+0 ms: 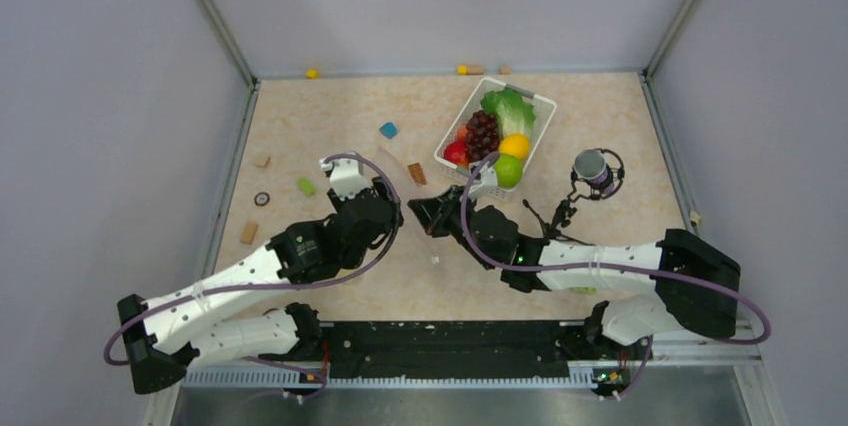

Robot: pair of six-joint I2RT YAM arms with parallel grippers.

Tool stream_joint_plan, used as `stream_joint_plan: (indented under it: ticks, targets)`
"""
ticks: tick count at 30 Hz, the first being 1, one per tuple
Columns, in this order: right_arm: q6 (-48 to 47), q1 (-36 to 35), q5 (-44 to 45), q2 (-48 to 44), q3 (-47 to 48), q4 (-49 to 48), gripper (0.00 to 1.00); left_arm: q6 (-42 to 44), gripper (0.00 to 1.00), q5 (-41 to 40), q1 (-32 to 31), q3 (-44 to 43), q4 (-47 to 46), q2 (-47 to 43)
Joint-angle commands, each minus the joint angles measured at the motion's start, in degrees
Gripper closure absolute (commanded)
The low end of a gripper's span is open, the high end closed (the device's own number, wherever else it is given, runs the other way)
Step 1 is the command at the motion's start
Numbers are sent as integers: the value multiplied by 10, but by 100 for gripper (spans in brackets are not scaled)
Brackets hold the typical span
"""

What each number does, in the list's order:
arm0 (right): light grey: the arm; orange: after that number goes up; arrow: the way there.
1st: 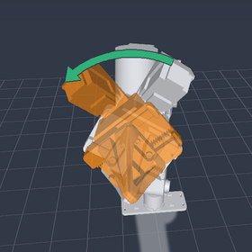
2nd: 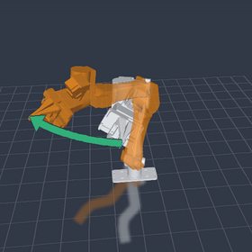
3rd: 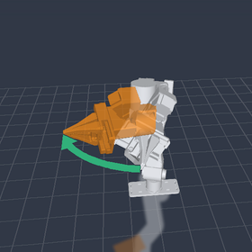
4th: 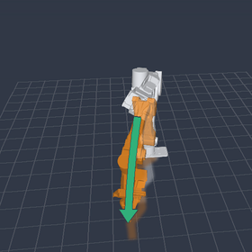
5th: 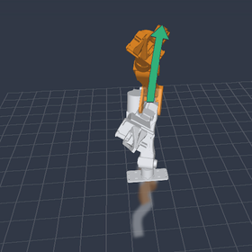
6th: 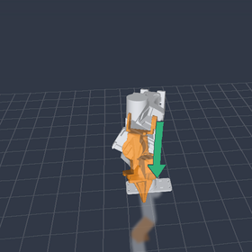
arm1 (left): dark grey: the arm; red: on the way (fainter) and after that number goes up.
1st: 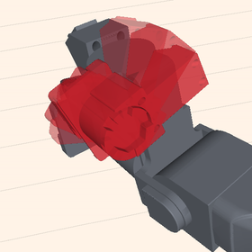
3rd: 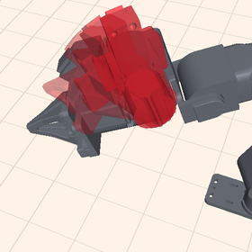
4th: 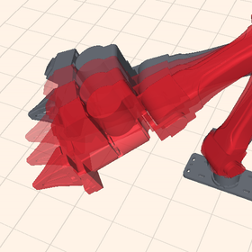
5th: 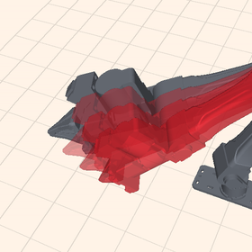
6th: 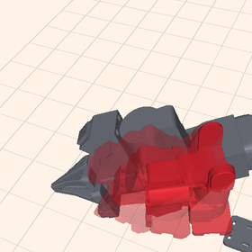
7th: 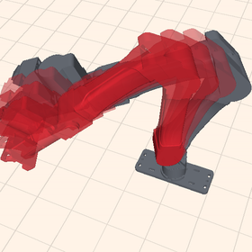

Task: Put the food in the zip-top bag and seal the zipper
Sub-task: Open the zipper of the food storage bag.

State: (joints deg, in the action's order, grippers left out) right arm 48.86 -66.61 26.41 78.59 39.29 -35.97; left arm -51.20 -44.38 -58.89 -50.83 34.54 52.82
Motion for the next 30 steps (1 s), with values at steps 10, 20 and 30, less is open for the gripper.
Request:
stream_joint_plan:
  ticks: [10,20,30]
  targets:
    - [-131,-5,45,-33,87,122,100,-15,100,-162,2,-185,213,19]
    - [-86,-6,-148,121,259,42,100,118,100,-200,7,-334,246,-50]
    - [-37,-5,110,42,102,74,100,157,100,-45,40,-258,148,116]
